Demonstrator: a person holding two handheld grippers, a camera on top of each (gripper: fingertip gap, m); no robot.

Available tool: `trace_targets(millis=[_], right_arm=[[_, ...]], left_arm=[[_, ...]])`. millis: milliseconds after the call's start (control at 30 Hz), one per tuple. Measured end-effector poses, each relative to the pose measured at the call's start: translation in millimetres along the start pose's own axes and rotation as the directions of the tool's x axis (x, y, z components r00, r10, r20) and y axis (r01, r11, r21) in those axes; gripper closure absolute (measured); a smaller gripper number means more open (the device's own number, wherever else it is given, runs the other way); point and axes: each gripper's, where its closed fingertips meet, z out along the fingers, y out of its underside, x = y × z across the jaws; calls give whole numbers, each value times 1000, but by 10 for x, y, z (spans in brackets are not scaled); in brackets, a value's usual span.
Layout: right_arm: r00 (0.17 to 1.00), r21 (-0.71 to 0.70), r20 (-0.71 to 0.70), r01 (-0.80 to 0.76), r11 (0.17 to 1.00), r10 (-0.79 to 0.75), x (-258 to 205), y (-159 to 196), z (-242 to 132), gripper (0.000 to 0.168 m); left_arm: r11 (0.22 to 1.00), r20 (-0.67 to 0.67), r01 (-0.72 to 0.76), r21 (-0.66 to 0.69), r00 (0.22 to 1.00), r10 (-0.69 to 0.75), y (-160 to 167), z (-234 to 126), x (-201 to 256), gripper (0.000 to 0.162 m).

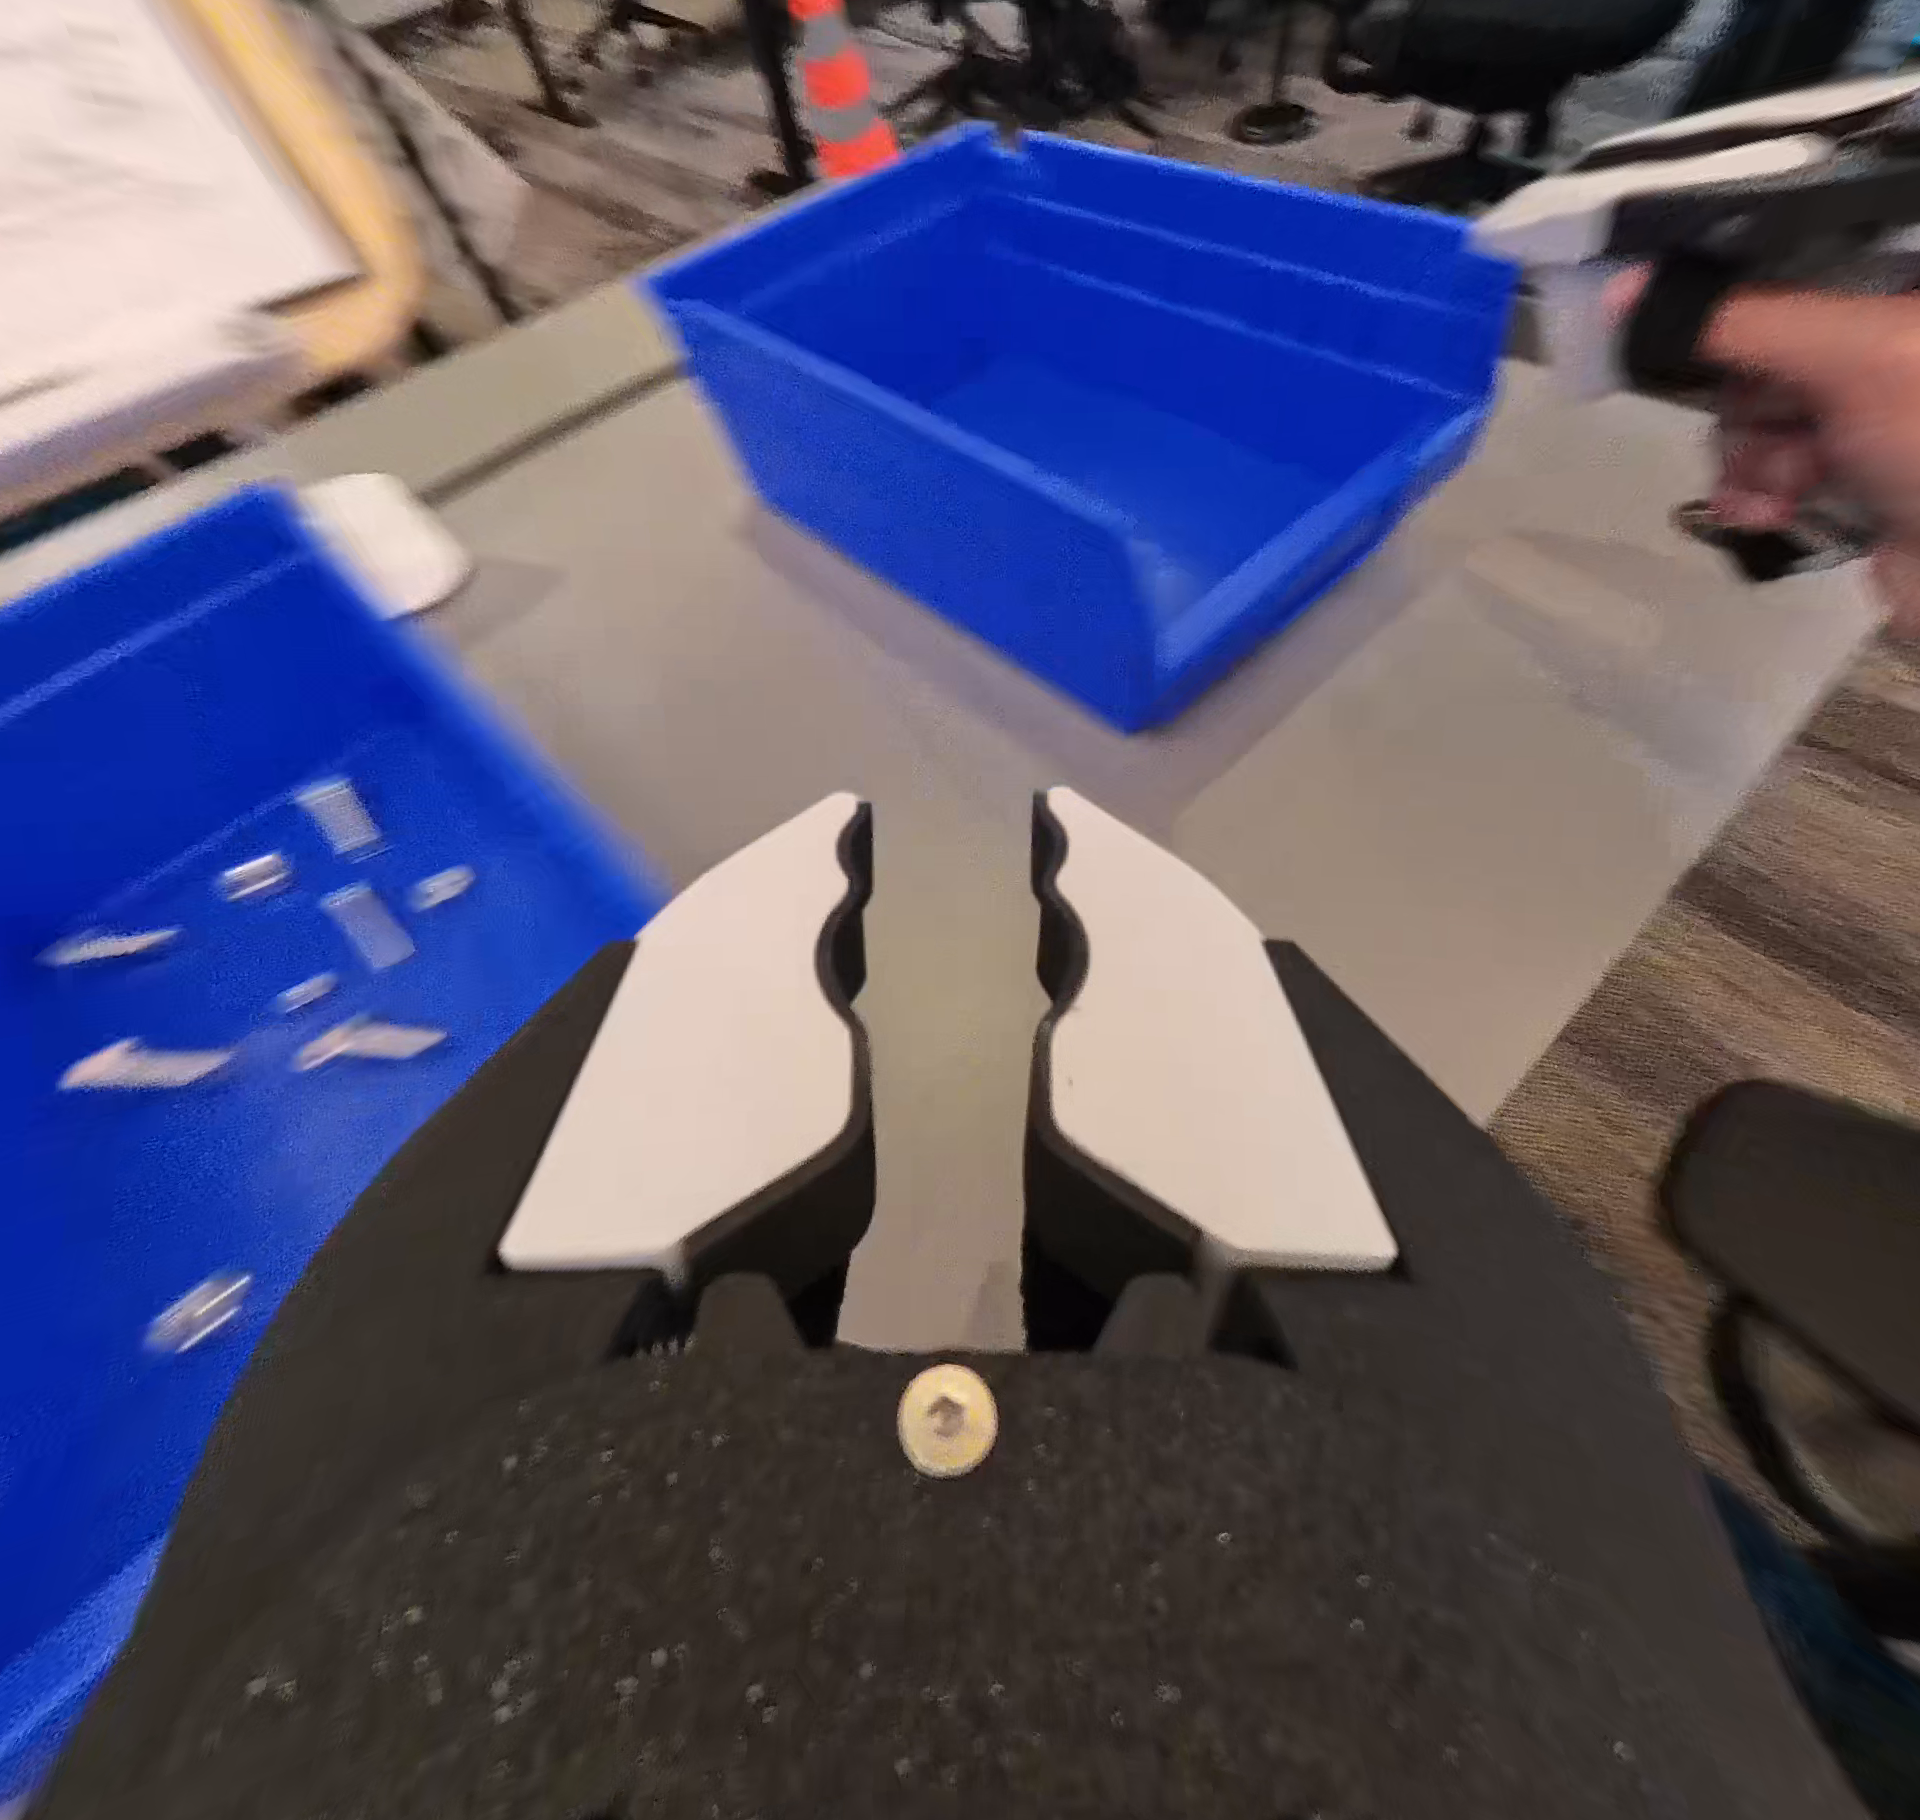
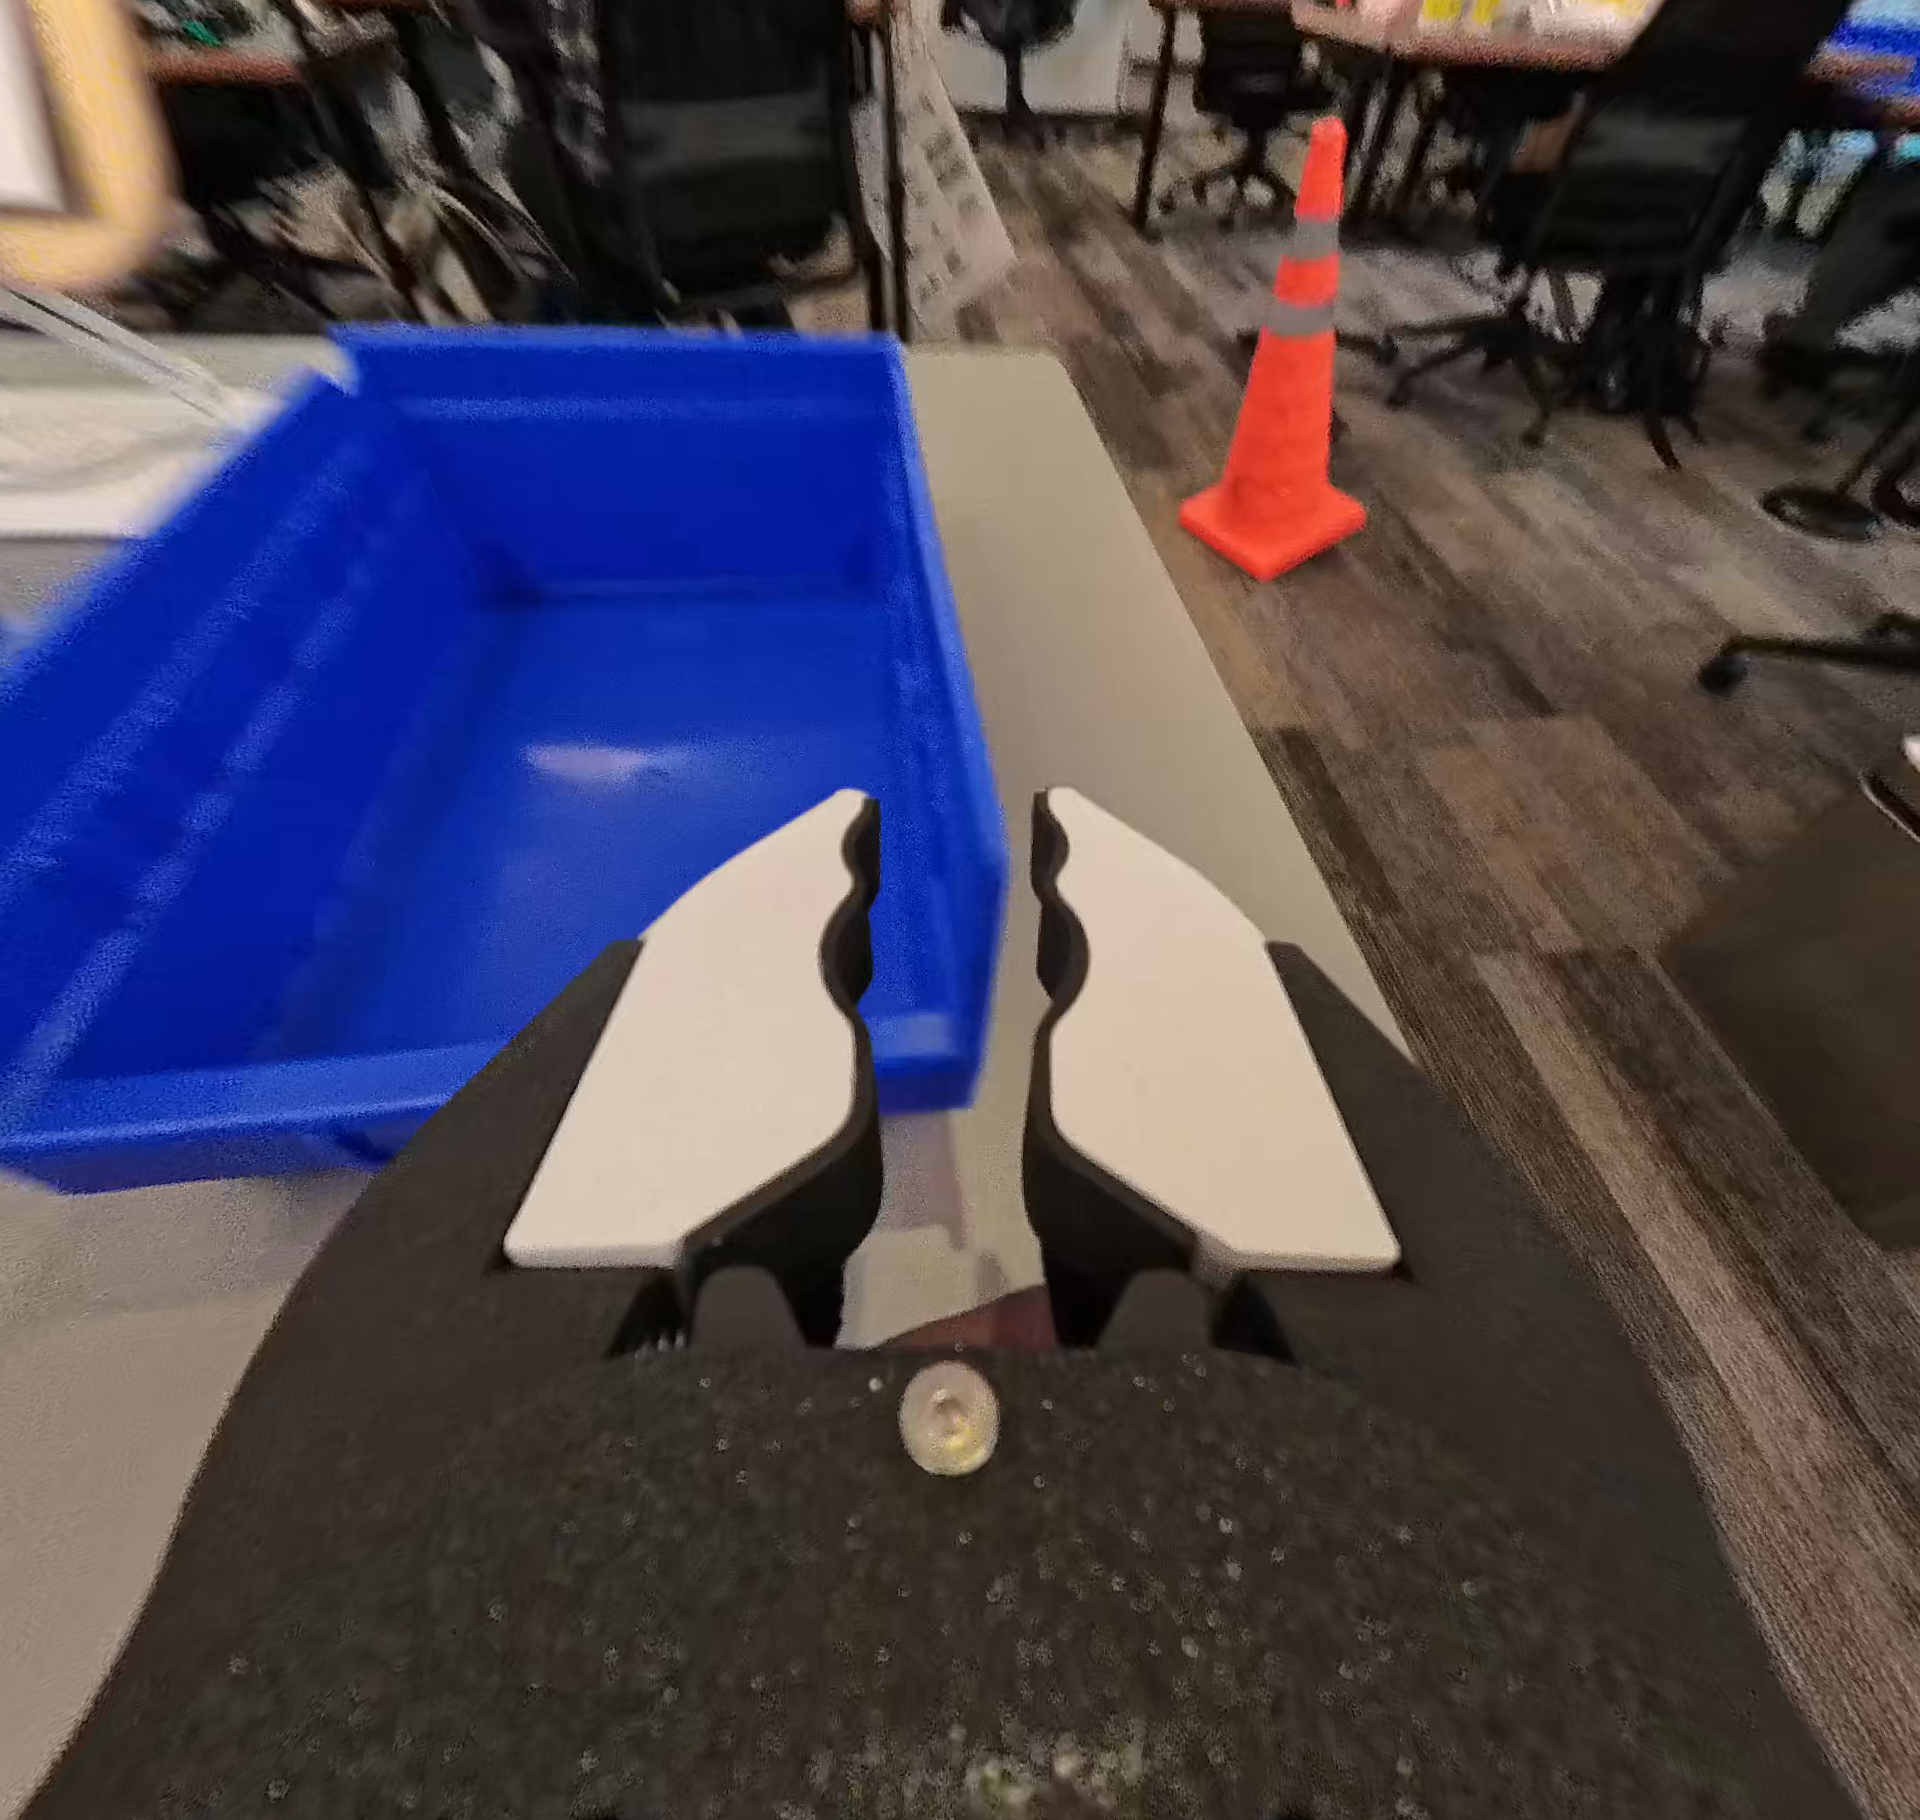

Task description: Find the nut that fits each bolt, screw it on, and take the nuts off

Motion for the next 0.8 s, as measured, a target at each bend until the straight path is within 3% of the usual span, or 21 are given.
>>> trace_targets(millis=[100, 200, 267, 367, 467, 667, 800], right_arm=[[990, 100, 136, 17, 995, -31, -604, -440, -223, 141], [939, 172, 330, 44, 984, -99, -1633, -730, -436, 141], [858, 163, 498, 47, 985, -123, -2498, -651, -563, 142], [805, 20, 592, 46, 999, -49, -3388, -144, -512, 137], [823, -53, 567, -5, 999, 34, -3742, 235, -404, 133], [907, -58, 419, -32, 998, 53, -3791, 314, -141, 148], [921, -109, 357, -123, 986, 154, -3830, 303, -124, 160]], left_arm=[[997, 171, 80, -20, 982, -75, 317, -578, -1016, 131], [978, 328, 210, 13, 923, -202, 679, -957, -1837, 117], [967, 381, 250, 44, 891, -248, 853, -1031, -2110, 115], [942, 332, 335, 7, 888, -318, 1080, -828, -2162, 106], [928, 300, 372, -14, 887, -351, 1144, -628, -2150, 99], [927, 330, 376, -11, 876, -351, 1167, -522, -2264, 149], [936, 394, 349, -40, 866, -306, 1201, -578, -2364, 156]])
